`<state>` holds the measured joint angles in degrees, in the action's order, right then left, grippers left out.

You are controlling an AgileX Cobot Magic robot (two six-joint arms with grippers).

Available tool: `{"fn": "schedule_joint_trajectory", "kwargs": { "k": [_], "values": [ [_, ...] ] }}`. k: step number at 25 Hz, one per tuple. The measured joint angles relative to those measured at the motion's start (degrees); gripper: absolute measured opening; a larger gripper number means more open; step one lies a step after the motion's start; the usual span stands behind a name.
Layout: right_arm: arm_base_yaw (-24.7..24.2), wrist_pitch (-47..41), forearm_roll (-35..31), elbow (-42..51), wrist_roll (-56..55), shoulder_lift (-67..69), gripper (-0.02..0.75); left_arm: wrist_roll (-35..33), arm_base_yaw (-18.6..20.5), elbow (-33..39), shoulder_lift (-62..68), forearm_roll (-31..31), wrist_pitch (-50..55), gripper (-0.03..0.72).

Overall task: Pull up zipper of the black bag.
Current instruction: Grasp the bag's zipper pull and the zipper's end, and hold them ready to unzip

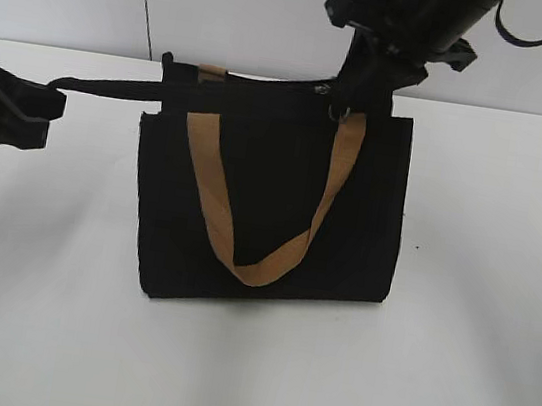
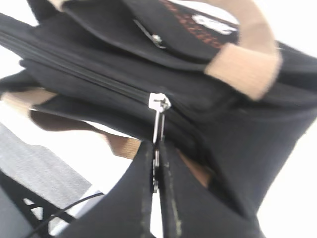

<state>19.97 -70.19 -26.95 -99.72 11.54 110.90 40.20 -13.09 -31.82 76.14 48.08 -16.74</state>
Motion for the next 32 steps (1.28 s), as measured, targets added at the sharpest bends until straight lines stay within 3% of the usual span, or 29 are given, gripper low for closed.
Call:
{"fn": "schedule_joint_trajectory", "kwargs": {
  "k": [10,17,19,21,24,27,29,32],
  "values": [
    [-0.5,-0.3,6.2,0.0,-0.1,-1.1,-0.01,0.0,0.0,0.0,0.0,-0.2,-0.2,0.036],
    [-0.5,-0.3,6.8,0.0,-0.1,-1.8,-0.008,0.0,0.0,0.0,0.0,-0.2,-0.3,0.036],
    [-0.5,-0.3,6.3,0.0,-0.3,-1.8,0.013,0.0,0.0,0.0,0.1,-0.3,-0.1,0.036],
    [-0.7,-0.3,5.9,0.0,-0.5,-1.9,0.083,0.0,0.0,0.0,0.2,-0.4,0.6,0.054],
    [-1.0,-0.3,5.8,0.0,-0.7,-2.2,0.293,0.1,0.1,0.0,0.2,-0.6,2.1,0.188],
    [-1.0,-0.3,6.4,0.0,-0.7,-3.4,0.492,0.1,0.1,0.0,0.2,-0.6,4.4,0.457],
    [-1.0,-0.2,7.2,0.0,-0.7,-4.8,0.543,0.1,-0.1,0.0,0.2,-0.8,7.2,0.562],
    [-1.0,-0.2,8.9,0.0,-1.0,-7.2,0.563,0.1,-1.8,0.0,0.2,-1.7,12.7,0.598]
  ]
}}
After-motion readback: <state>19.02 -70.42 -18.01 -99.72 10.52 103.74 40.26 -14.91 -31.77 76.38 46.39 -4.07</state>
